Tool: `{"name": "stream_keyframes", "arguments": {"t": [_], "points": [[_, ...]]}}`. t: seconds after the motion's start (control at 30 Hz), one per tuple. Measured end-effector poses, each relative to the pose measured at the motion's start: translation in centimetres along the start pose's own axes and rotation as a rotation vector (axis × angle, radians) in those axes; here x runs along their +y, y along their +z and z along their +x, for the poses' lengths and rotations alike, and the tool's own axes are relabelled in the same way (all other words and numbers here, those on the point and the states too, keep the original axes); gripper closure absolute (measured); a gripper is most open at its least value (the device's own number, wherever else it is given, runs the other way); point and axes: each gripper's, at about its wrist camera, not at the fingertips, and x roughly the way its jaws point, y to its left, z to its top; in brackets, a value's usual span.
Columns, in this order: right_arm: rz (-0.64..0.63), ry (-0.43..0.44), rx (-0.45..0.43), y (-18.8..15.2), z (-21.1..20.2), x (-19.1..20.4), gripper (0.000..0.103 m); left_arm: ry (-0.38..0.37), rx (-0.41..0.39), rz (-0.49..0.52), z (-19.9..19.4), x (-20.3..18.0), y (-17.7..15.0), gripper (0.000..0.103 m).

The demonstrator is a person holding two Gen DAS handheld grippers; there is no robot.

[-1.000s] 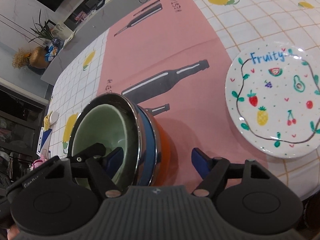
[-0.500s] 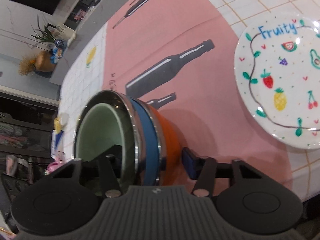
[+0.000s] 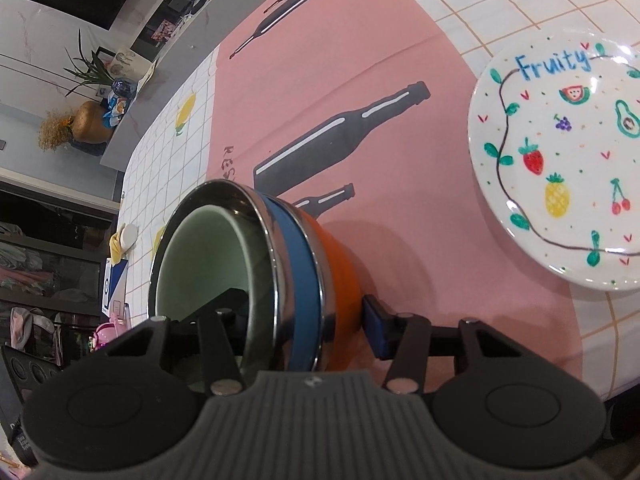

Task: Organize plates and bowls
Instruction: 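Grasp the bowl stack rim with the left tool while the right tool grips it too, then lift the bowl stack with both tools and lower it onto the Fruity plate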

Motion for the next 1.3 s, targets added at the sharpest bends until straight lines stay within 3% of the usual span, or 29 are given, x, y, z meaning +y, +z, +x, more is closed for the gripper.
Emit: {"name": "stream_keyframes", "arguments": {"t": [0.33, 0.77, 1.07, 1.3], "points": [[-0.001, 0.023, -0.028, -0.2, -1.5, -0.4, 0.053, -0.004, -0.026, 0.026, -1.3, -1.6, -0.6, 0.048], [0.025, 0.081, -0.125, 0.2, -8.1, -3.7, 0.054, -0.030, -0.049, 0.142, -2.4, -8.7, -2.5, 0.048], [0.092, 0.078, -0.218, 2.8, -13.0, -8.5, 0.054, -0.066, -0.001, 0.232, 0.9, -15.1, -2.9, 0.048], [0.085, 0.070, -0.225, 6.0, -14.5, -11.1, 0.054, -0.081, 0.021, 0.234, 4.1, -18.0, -2.5, 0.048]]}}
